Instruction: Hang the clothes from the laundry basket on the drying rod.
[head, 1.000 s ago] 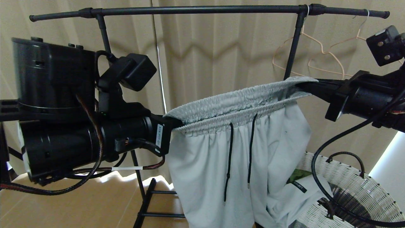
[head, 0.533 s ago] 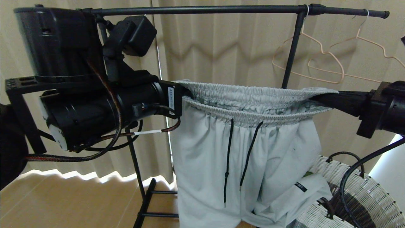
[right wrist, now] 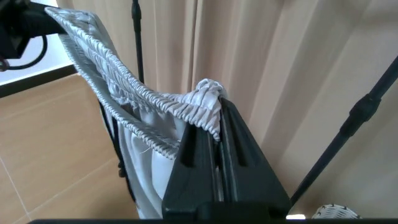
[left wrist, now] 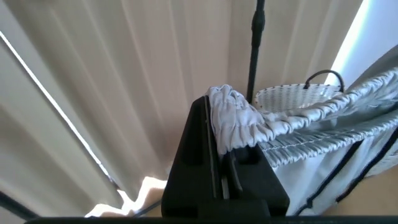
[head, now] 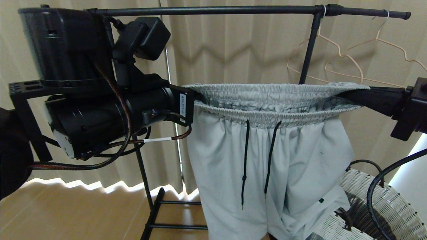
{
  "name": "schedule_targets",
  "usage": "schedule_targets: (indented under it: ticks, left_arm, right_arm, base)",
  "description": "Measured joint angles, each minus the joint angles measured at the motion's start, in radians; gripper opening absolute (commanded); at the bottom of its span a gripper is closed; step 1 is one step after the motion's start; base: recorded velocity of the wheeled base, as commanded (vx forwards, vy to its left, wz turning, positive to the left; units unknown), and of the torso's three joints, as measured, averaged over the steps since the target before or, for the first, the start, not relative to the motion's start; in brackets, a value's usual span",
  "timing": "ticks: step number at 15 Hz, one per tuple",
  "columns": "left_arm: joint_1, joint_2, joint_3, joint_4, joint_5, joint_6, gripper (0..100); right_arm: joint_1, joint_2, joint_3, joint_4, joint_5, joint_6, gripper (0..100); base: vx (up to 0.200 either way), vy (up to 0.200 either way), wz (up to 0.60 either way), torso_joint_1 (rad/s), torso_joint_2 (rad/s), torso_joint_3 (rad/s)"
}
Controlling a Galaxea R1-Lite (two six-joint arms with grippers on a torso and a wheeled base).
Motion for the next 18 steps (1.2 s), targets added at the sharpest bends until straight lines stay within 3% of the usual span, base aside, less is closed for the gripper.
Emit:
schedule_targets:
  ticks: [4,12,18]
  left_arm:
    - [0.013,-0.005,0.001,-0.004,0.039,0.028,0]
    - [0.215,-0.08,0.067,-0.007,0.059,0.07,0]
    - [0.343,-0.206,0.162,0.0,0.056,0.173,0]
  right_arm:
    - [0.0,-0.009,0.025,0.004,-0.002,-0.002,100]
    - [0.0,-0.089,0.115,0.003,0.035,-0.007,100]
    - [-0.035,-0.102,0.156,0.003,0.029,-0.051,100]
  base:
    - [0.0,0.0,0.0,0.0,0.0,0.0]
    - [0.0,0.0,0.0,0.0,0.0,0.0]
    - [0.0,0.0,0.0,0.0,0.0,0.0]
